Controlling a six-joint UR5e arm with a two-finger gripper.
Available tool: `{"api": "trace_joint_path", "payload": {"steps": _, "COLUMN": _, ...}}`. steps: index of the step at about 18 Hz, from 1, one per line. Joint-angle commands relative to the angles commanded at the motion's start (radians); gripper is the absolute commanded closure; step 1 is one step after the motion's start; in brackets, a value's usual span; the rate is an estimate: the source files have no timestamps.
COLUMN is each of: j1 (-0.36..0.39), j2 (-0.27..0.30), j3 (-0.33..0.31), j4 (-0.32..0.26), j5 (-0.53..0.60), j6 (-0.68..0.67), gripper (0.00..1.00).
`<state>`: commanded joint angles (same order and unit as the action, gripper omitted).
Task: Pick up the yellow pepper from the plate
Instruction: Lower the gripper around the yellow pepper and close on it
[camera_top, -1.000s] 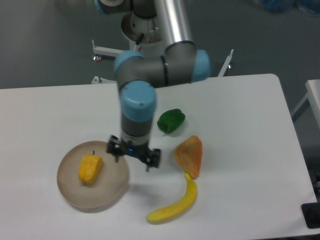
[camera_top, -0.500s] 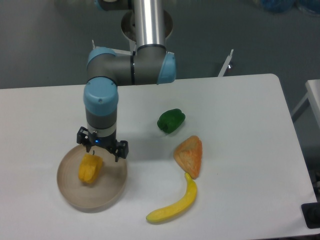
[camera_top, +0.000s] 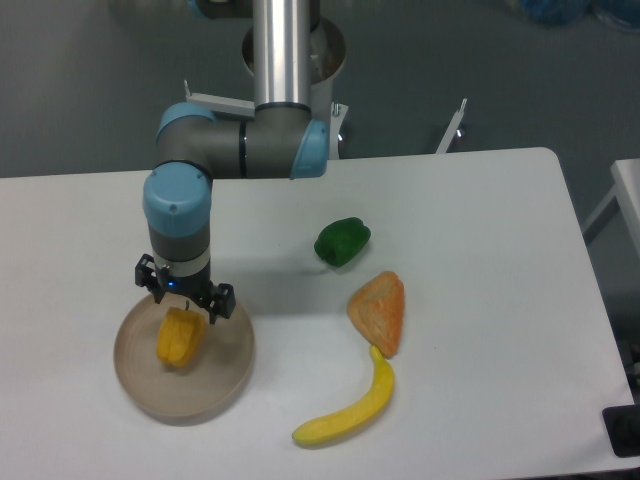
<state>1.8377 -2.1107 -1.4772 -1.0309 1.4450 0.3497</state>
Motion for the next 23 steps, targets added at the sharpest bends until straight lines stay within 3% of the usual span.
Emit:
{"api": "trace_joint_path", "payload": {"steps": 7, "j1": -0.008, "j2": -0.009, "j3": 0.005, "j4": 0.005, "j5": 0.005, "j6": -0.002, "gripper": 0.03}}
{"api": "trace_joint_path", "payload": {"steps": 9, "j1": -0.008, "j2": -0.008, "j3": 0.006, "j4": 0.005, "j5": 0.003, "j6": 0.002, "gripper": 0.32}}
{"api": "trace_joint_path", "payload": {"steps": 10, "j1": -0.008, "j2": -0.006, "j3": 0.006, "j4": 0.005, "j5": 0.003, "j6": 0.003, "gripper": 0.41}}
{"api": "trace_joint_path", "payload": {"steps": 13, "j1": -0.008, "j2": -0.008, "j3": 0.005, "j4": 0.005, "j5": 0.003, "j6": 0.009, "gripper": 0.56}}
{"api": "trace_joint_path", "payload": {"steps": 23, "j1": 0.021, "j2": 0.012, "j3": 0.057, "j4": -0.006, "j5": 0.005, "j6": 0.044, "gripper": 0.57}}
